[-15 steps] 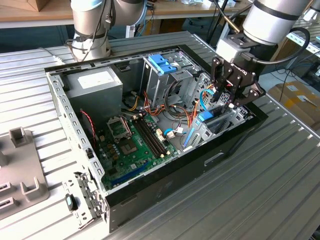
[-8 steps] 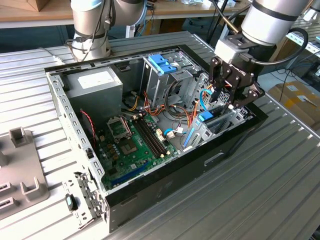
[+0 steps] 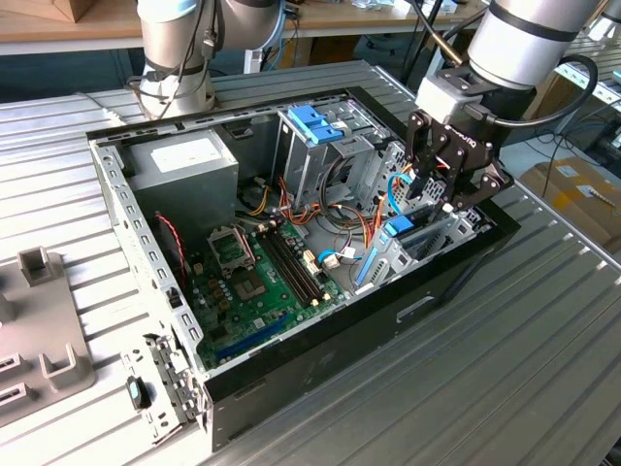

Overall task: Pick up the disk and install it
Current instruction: 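Insert the first disk wire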

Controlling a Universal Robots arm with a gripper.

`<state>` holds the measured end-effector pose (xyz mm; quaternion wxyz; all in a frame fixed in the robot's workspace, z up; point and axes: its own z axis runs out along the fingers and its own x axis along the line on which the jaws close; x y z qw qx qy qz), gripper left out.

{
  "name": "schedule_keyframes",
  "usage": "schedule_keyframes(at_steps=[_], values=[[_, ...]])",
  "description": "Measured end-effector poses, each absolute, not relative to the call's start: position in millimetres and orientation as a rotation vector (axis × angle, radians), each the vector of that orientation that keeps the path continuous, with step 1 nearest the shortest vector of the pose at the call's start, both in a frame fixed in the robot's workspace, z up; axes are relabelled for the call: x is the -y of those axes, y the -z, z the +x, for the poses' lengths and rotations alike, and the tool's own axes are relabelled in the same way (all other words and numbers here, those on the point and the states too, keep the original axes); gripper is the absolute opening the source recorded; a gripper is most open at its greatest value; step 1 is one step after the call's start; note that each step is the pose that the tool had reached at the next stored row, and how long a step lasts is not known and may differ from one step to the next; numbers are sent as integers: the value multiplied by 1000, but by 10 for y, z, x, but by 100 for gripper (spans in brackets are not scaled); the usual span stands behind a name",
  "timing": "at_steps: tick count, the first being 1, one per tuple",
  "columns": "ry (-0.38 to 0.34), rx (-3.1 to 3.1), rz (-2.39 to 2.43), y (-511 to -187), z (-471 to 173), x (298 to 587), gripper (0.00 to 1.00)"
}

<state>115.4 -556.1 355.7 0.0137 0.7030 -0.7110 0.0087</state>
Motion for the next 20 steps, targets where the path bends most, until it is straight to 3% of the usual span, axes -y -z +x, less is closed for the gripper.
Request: schedule_keyframes(at_steps=[20], values=[[-27,2214,2190,-3716,1156,5466,49]])
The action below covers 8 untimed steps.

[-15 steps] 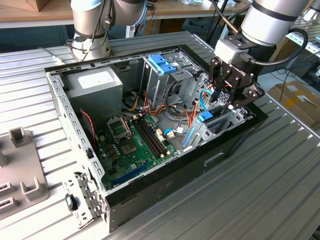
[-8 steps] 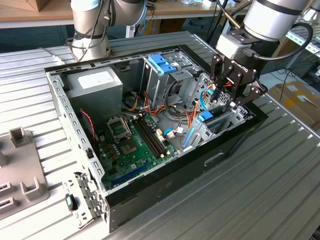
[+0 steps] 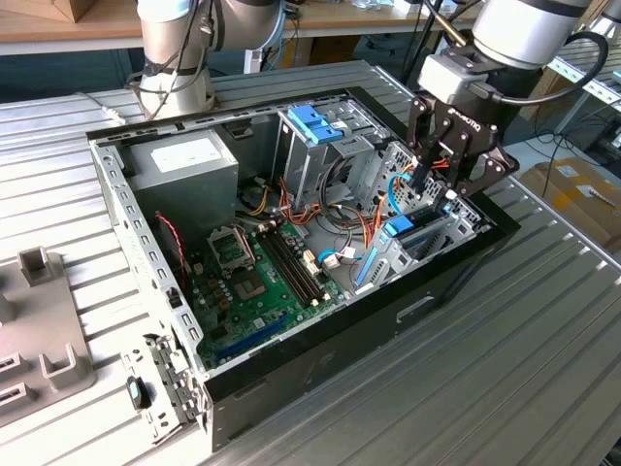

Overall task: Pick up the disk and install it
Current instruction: 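Insert the first disk wire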

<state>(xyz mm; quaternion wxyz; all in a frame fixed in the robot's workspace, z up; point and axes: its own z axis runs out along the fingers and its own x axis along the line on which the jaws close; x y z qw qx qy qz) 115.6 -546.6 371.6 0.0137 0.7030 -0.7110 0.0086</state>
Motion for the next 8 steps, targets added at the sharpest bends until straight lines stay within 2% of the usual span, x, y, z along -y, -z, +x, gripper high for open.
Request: schedule_keyframes(at_steps=[8], values=[[-27,2214,2190,-3705,1192,5396,49]])
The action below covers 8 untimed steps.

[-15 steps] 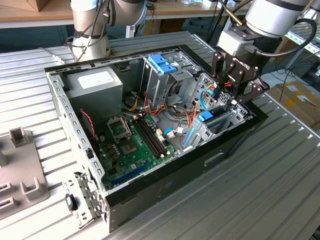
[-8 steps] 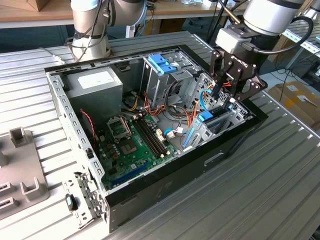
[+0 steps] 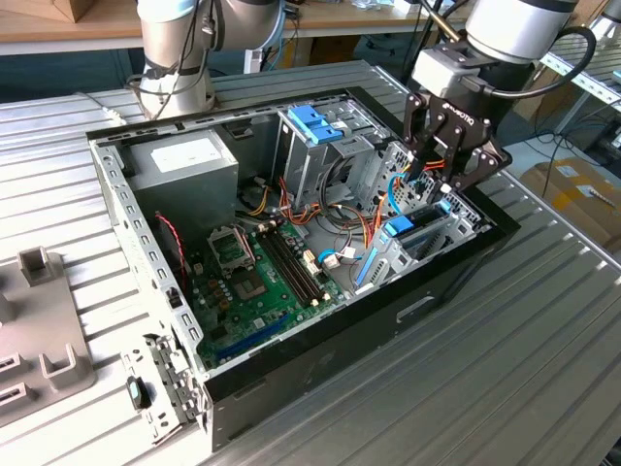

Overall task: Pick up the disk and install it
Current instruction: 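Insert the first disk wire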

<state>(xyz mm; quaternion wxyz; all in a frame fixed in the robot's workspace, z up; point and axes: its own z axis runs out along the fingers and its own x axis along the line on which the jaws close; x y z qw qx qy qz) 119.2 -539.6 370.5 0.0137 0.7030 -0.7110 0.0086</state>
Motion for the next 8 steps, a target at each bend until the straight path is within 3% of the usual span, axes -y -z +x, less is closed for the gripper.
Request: schedule_keyframes(at_steps=[8], values=[[-27,2214,2190,-3681,1295,5365,49]])
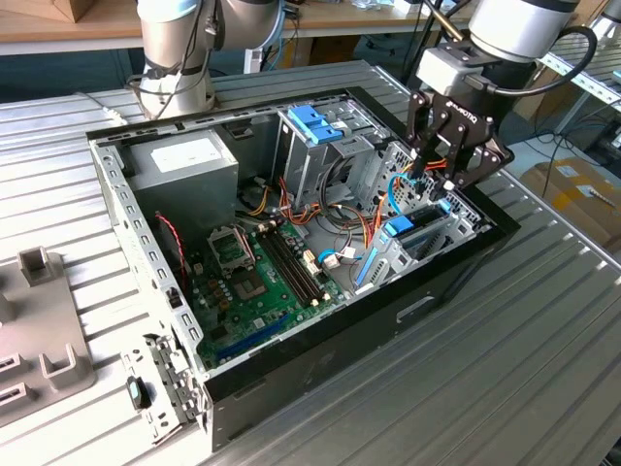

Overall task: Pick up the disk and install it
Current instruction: 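Insert the first disk wire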

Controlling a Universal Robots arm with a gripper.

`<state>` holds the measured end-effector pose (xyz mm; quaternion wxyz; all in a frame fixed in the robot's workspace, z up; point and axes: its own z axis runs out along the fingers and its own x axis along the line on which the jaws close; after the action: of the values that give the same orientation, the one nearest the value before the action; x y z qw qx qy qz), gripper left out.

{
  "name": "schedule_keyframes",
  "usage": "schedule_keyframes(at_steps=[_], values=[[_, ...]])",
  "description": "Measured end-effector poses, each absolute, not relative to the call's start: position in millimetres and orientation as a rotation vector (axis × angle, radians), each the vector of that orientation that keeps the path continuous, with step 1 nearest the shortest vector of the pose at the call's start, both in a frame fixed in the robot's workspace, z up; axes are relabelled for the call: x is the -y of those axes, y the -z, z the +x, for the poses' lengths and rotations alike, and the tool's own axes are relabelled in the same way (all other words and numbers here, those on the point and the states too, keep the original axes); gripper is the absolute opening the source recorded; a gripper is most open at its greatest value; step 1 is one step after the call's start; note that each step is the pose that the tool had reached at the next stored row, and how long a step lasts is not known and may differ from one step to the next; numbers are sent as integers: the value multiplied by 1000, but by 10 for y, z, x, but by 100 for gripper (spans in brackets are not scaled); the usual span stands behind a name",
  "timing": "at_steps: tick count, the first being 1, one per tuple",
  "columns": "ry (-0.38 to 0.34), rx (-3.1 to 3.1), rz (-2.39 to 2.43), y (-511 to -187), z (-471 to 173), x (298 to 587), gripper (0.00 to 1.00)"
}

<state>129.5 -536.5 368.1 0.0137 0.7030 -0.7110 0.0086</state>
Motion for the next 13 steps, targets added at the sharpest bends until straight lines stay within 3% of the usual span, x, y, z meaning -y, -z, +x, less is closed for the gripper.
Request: schedule_keyframes(at_steps=[13], values=[[-27,2214,2189,-3631,1325,5365,49]])
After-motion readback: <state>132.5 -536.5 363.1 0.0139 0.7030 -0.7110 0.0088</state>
